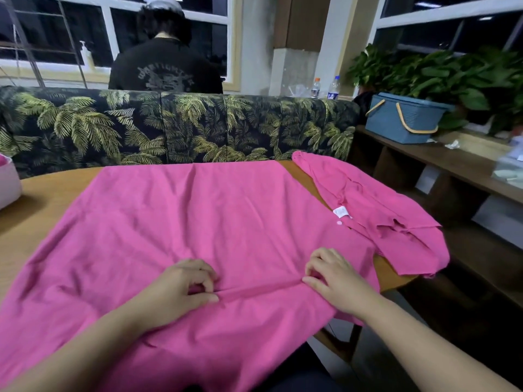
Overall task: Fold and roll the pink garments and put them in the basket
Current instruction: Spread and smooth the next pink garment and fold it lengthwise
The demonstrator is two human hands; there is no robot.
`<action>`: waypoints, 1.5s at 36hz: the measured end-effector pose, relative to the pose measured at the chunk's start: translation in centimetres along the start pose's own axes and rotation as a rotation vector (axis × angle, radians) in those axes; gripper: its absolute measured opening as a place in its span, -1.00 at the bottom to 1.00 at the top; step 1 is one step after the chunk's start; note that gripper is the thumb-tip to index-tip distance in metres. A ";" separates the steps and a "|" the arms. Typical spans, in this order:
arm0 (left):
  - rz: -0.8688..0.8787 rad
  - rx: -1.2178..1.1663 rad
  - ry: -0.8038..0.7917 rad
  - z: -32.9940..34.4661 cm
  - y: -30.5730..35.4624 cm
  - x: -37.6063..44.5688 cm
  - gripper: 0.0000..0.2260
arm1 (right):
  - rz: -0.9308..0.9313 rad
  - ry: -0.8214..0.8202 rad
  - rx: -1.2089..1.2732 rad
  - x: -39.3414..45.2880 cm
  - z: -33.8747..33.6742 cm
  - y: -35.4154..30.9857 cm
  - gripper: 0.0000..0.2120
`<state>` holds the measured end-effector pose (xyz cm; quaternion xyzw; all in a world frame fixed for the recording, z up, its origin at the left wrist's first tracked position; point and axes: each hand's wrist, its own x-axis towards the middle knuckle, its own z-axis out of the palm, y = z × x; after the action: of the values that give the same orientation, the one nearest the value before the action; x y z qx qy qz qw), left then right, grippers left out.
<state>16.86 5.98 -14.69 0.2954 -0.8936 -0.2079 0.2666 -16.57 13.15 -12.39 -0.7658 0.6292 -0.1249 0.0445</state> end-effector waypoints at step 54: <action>-0.931 0.436 0.635 -10.1 -9.4 -4.5 -0.55 | -0.092 0.067 0.100 26.4 9.8 -19.5 -0.75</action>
<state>29.88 -0.24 -13.45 0.7510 -0.5691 -0.0164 0.3344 9.10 -9.49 -13.89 -0.7863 0.5873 -0.1838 0.0559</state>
